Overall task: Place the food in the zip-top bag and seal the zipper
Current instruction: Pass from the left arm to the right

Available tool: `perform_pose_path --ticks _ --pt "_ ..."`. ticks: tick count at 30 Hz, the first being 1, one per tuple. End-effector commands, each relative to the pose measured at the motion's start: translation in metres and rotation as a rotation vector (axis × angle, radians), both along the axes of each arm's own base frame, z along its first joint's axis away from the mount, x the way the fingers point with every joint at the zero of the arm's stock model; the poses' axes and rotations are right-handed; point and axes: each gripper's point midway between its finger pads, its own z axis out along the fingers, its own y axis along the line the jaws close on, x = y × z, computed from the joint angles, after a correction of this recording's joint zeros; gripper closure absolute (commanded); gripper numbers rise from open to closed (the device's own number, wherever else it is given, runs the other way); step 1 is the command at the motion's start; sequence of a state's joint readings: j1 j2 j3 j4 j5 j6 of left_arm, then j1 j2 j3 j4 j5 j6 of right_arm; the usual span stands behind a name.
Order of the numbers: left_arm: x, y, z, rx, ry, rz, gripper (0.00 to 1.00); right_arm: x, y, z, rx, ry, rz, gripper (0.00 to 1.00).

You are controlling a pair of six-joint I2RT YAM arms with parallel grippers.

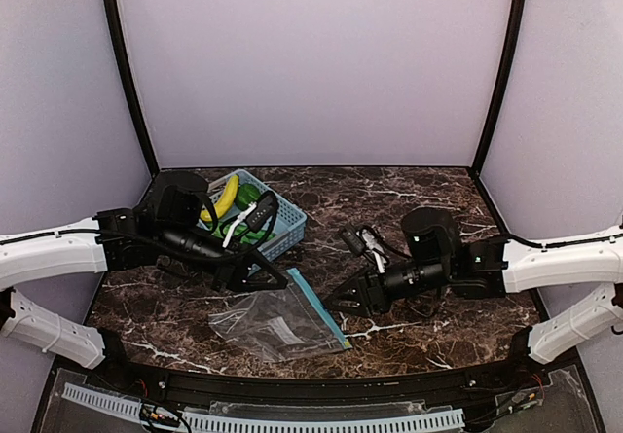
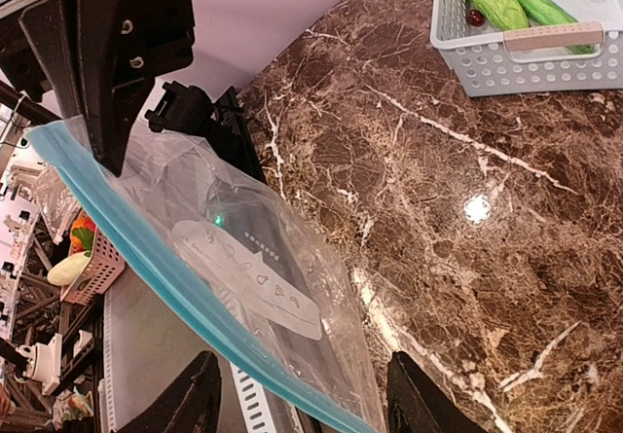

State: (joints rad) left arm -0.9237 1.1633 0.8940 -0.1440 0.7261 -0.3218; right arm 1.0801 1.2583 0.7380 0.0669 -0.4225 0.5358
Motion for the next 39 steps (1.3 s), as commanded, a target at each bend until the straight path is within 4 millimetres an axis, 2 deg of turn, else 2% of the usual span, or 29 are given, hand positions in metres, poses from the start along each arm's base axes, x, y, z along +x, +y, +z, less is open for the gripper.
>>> perform_pose_path --ticks 1,14,26,39 --pt "-0.004 -0.002 0.001 -0.015 0.005 -0.024 0.99 0.002 0.006 -0.003 0.000 -0.014 0.003 0.43" --pt "-0.004 -0.001 0.000 -0.013 0.006 -0.021 0.99 -0.003 0.011 -0.012 -0.013 0.008 0.044 0.43" --pt "-0.008 0.000 0.001 -0.020 0.018 -0.038 0.99 0.007 0.018 -0.009 -0.010 -0.022 0.019 0.44" --pt "-0.015 0.001 0.000 -0.031 0.043 -0.063 0.99 0.006 0.029 0.002 0.022 -0.047 0.064 0.54"
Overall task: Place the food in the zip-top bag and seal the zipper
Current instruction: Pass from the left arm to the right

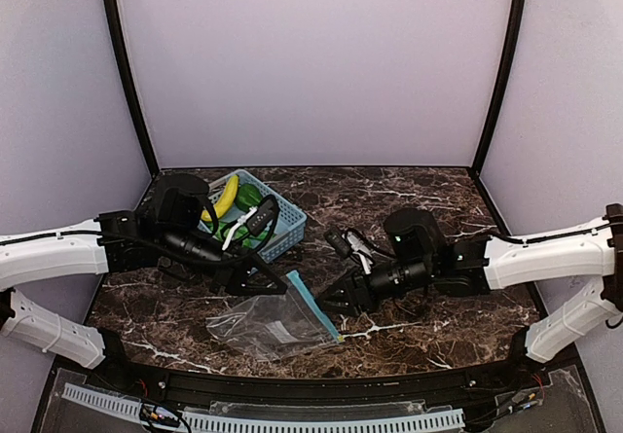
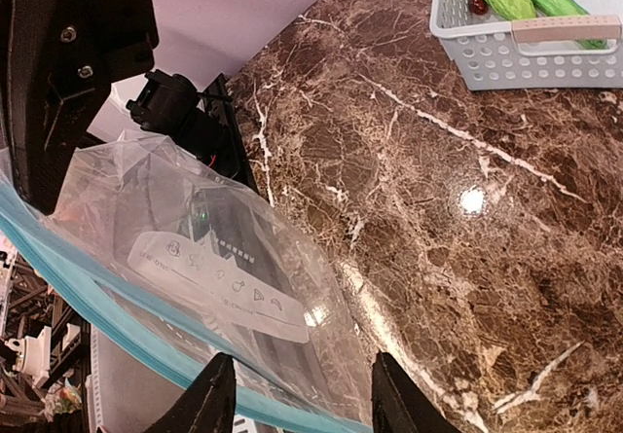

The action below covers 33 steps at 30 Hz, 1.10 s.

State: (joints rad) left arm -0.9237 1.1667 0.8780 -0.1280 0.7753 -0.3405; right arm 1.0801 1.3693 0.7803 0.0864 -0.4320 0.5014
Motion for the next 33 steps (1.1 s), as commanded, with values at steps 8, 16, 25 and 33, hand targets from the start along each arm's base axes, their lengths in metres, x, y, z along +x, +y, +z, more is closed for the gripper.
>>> perform_pose_path --ticks 8,16,25,33 --pt "-0.002 0.002 0.001 -0.018 -0.021 0.005 0.99 -0.021 0.021 0.026 0.110 -0.001 0.162 0.58" --pt "0.004 0.009 -0.009 0.024 -0.055 0.052 0.99 -0.037 0.013 0.024 0.115 0.047 0.195 0.57" --pt "-0.001 0.003 -0.005 0.006 -0.020 0.006 0.99 -0.040 0.012 0.020 0.132 0.049 0.190 0.56" --pt "-0.003 0.003 -0.006 0.003 -0.008 -0.005 0.99 -0.036 0.026 0.020 0.151 0.046 0.202 0.60"
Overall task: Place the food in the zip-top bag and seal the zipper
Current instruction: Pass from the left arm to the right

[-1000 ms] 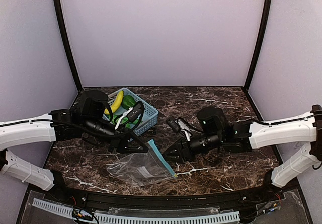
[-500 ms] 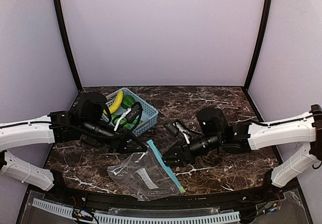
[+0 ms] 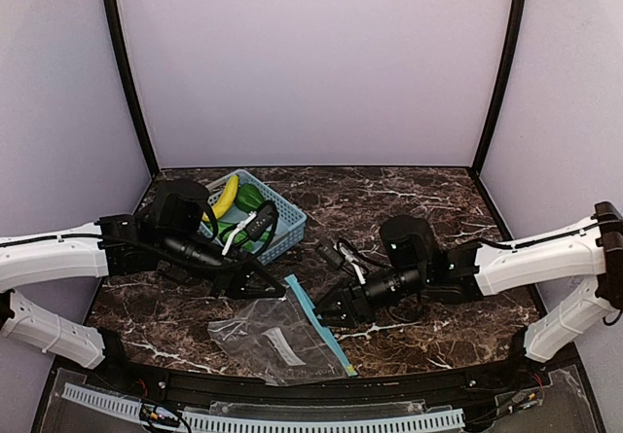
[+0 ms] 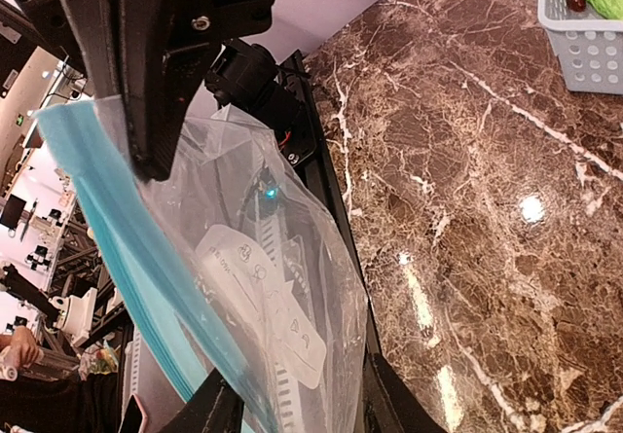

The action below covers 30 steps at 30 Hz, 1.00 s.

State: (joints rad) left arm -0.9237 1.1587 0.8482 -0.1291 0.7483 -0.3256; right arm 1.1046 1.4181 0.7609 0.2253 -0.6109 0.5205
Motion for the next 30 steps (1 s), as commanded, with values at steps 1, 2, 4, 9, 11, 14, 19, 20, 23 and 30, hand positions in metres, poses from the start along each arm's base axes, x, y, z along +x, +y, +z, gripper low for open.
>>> perform_pose_path --ticks 1,2,4,9,11,14,19,20,23,30 --pt "-0.005 0.000 0.005 -0.019 0.005 -0.024 0.99 -0.002 0.012 0.013 0.055 -0.012 0.026 0.61" --pt "-0.006 -0.001 0.004 -0.018 0.006 -0.025 0.99 -0.003 0.012 0.013 0.058 -0.011 0.028 0.64" --pt "-0.005 -0.001 0.002 -0.016 0.006 -0.024 0.99 -0.004 0.013 0.015 0.067 -0.008 0.034 0.75" --pt "0.002 -0.002 -0.001 -0.003 -0.020 0.005 0.99 -0.004 0.009 0.020 0.087 -0.005 0.015 1.00" --pt "0.006 -0.002 -0.001 -0.001 -0.035 0.021 0.99 -0.003 0.005 0.023 0.093 -0.012 -0.002 1.00" --pt "0.011 -0.002 -0.002 0.013 -0.056 0.047 0.98 0.000 -0.002 0.027 0.096 -0.027 -0.043 1.00" --pt "0.030 0.004 -0.006 0.087 -0.118 0.146 0.61 0.015 -0.015 0.025 0.043 -0.057 -0.166 1.00" --pt "0.037 0.005 -0.003 0.093 -0.138 0.179 0.53 0.019 -0.019 0.026 0.035 -0.067 -0.195 1.00" --pt "0.048 0.010 0.007 0.091 -0.195 0.245 0.30 0.031 -0.032 0.031 0.001 -0.096 -0.288 1.00" --pt "0.085 0.035 0.051 0.110 -0.342 0.485 0.21 0.056 -0.088 0.036 -0.175 -0.166 -0.527 1.00"
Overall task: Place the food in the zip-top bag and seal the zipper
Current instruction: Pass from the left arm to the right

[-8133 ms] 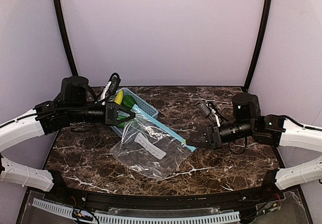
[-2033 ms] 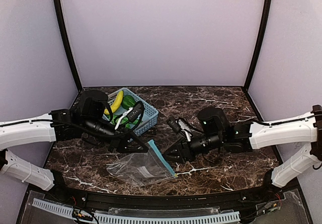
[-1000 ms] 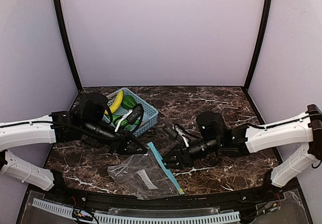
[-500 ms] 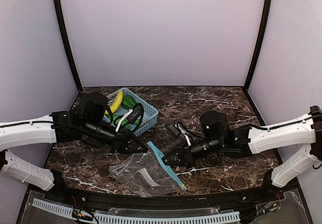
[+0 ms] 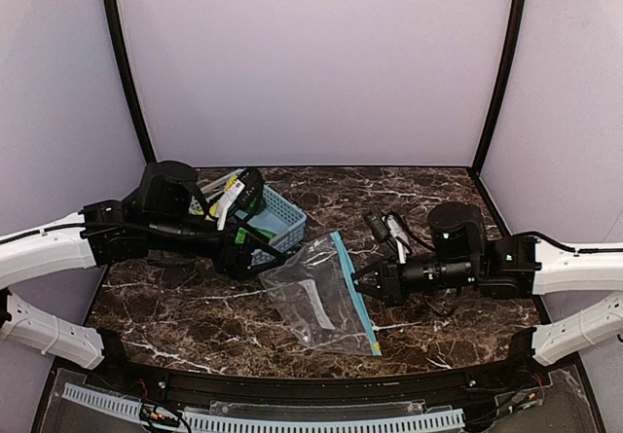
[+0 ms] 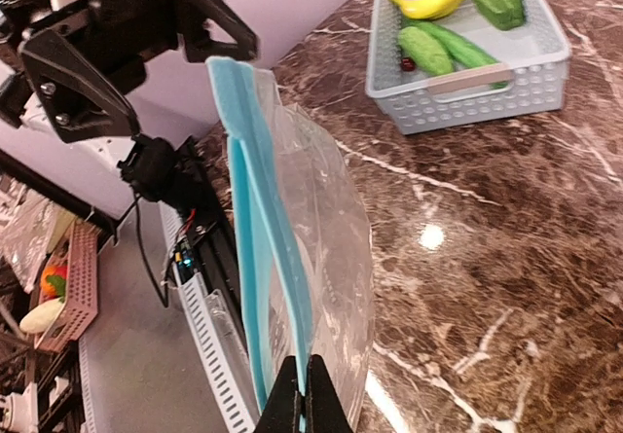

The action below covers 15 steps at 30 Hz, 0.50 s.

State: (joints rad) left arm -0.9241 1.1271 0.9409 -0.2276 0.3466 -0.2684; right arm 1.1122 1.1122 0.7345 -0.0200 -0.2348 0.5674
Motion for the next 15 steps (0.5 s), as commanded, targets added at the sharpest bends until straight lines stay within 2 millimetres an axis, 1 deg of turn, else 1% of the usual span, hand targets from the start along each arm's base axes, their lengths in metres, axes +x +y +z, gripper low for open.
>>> perform_pose_path --ticks 1,2,5,8,9,10,11,12,13,14,15 --pt "0.023 0.024 0.038 0.015 -0.117 0.174 0.20 0.021 -0.045 0.001 -0.140 -0.035 -0.209 1.00" --pt "0.025 0.026 0.043 0.012 -0.124 0.193 0.20 0.026 -0.055 0.007 -0.147 -0.053 -0.249 1.00" --pt "0.024 0.029 0.049 -0.017 -0.089 0.221 0.20 0.032 -0.082 0.028 -0.165 -0.086 -0.339 1.00" --pt "0.020 0.027 0.046 -0.059 -0.036 0.225 0.20 0.038 -0.102 0.045 -0.186 -0.109 -0.422 1.00" --pt "0.020 0.025 0.044 -0.084 -0.013 0.231 0.20 0.040 -0.106 0.051 -0.190 -0.112 -0.441 1.00" --pt "0.019 0.020 0.048 -0.125 0.009 0.224 0.20 0.042 -0.108 0.052 -0.198 -0.110 -0.456 1.00" --pt "0.016 0.017 0.040 -0.128 0.035 0.213 0.20 0.044 -0.109 0.051 -0.212 -0.107 -0.469 1.00" --pt "0.016 0.013 0.044 -0.162 0.052 0.213 0.21 0.045 -0.108 0.049 -0.224 -0.100 -0.480 1.00" --pt "0.016 0.008 0.037 -0.159 0.072 0.204 0.21 0.047 -0.106 0.045 -0.237 -0.089 -0.486 1.00" --pt "0.014 0.002 0.039 -0.180 0.081 0.196 0.22 0.049 -0.102 0.040 -0.249 -0.081 -0.486 1.00" --pt "0.014 -0.003 0.035 -0.172 0.092 0.189 0.22 0.051 -0.096 0.035 -0.261 -0.074 -0.480 1.00"
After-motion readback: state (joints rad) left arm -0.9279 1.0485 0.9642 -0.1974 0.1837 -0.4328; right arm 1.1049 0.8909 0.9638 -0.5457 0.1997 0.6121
